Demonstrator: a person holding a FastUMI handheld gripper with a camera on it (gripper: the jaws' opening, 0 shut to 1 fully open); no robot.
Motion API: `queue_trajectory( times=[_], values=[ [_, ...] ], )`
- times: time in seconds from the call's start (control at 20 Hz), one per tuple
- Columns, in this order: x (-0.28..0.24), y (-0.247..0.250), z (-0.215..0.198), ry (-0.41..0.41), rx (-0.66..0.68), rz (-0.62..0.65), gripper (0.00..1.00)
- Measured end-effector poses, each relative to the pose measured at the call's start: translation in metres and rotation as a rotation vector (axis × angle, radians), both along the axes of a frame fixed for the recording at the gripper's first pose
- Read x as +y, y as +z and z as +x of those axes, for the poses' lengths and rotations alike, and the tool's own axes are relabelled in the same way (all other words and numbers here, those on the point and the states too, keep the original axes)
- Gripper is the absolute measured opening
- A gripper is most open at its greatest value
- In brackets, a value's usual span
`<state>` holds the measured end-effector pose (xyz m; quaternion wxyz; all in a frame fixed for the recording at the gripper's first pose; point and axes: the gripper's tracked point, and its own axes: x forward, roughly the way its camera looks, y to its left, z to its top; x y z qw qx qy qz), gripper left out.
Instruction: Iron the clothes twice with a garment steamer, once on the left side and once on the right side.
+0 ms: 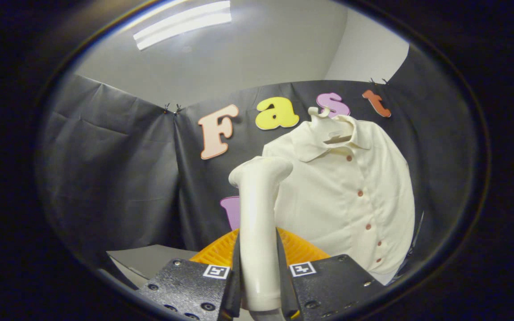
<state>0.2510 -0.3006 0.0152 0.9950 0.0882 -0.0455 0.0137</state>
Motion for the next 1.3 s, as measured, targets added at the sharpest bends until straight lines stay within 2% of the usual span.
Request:
queue_trajectory(
  times=[0.35, 0.75, 1.3],
  values=[
    [-0.051, -0.008, 0.023, -0.067, -0.001, 0.05, 0.34],
    [-0.074, -0.036, 0.055, -0.066, 0.019, 0.107, 0.34],
    [-0.076, -0.089, 0.042, -0.044, 0.081, 0.14, 0.34]
  ],
)
